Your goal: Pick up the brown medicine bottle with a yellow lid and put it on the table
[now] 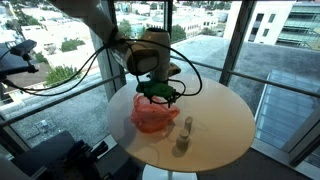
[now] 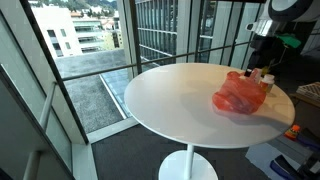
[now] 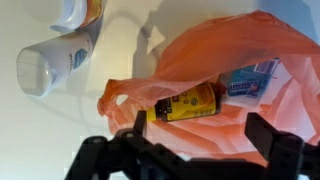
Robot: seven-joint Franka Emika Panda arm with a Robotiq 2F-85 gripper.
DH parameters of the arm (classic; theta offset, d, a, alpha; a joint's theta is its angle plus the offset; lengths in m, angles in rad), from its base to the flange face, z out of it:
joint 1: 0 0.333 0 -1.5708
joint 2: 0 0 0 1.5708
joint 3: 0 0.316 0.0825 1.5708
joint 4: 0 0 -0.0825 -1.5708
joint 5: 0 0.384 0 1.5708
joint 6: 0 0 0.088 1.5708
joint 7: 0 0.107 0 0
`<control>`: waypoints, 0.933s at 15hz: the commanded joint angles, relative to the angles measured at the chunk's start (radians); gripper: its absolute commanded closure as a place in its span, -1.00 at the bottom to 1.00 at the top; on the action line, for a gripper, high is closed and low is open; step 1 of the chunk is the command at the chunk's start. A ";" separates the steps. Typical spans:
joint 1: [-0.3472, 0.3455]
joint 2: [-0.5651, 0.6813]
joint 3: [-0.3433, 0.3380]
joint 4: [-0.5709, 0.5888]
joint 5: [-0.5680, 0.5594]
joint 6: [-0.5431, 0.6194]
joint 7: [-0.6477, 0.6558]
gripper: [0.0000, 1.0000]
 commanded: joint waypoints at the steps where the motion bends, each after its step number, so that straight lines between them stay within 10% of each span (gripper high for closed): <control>1: -0.020 0.041 0.026 0.029 -0.015 0.013 0.017 -1.00; 14: -0.062 0.169 0.058 0.092 -0.028 0.103 0.022 -1.00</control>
